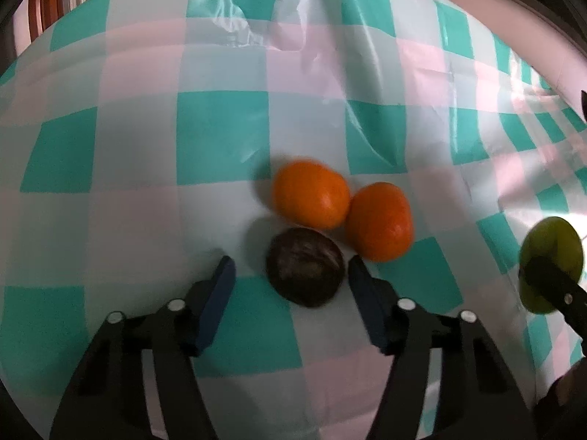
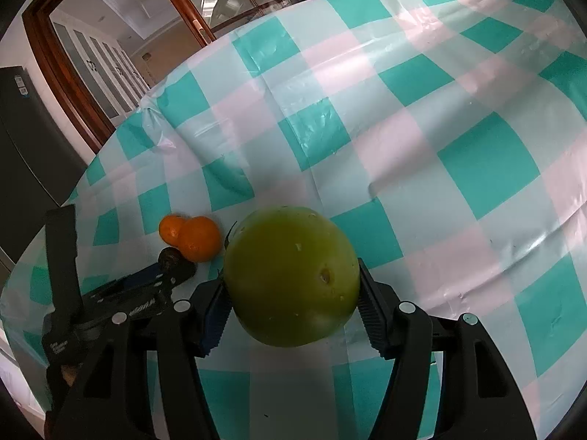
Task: Organize fruits
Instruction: 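Grasp the green apple with the right tool while the left tool grasps a dark brown fruit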
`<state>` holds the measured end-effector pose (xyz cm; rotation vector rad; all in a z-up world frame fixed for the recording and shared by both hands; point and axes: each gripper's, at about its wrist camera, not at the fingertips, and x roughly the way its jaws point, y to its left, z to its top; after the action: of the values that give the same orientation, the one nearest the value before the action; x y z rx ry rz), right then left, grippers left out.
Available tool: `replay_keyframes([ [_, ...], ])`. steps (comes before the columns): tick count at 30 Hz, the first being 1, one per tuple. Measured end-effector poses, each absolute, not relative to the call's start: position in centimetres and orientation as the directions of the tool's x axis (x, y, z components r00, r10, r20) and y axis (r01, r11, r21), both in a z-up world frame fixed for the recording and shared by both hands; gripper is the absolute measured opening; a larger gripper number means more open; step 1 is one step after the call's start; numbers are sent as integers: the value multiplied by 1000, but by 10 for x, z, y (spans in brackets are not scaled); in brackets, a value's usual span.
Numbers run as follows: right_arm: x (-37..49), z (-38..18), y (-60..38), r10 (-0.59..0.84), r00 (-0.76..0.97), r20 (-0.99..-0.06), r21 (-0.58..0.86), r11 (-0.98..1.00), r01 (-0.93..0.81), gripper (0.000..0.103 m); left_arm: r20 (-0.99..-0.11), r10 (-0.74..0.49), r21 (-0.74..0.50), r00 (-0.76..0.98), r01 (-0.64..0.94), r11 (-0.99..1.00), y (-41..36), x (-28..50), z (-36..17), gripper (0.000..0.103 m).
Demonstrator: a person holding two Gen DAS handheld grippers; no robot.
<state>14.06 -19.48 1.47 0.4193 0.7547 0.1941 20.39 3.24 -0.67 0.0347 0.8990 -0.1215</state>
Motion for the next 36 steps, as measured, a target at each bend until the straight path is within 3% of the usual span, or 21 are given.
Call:
replay_keyframes([
  [1, 140, 15, -194, 317, 716, -622, 433, 901, -23, 61, -782, -93, -22, 617, 121, 992, 33, 204, -7, 57],
  [2, 140, 15, -193, 315, 717, -622, 429, 903, -25, 61, -778, -107, -33, 619, 130, 991, 33, 203, -6, 42],
  [3, 140, 15, -192, 313, 718, -621, 425, 905, -27, 61, -774, -122, -46, 621, 137, 990, 35, 201, -5, 40],
  [9, 140, 13, -196, 330, 722, -608, 447, 894, -32, 61, -740, -129, -85, 660, 99, 991, 45, 175, 5, 40],
  [21, 138, 13, -198, 335, 725, -602, 451, 892, -38, 61, -651, -242, -288, 720, 61, 956, 59, 22, 12, 40],
  [36, 140, 12, -199, 340, 724, -600, 461, 887, -33, 61, -648, -246, -291, 721, 64, 955, 53, 35, 12, 40],
])
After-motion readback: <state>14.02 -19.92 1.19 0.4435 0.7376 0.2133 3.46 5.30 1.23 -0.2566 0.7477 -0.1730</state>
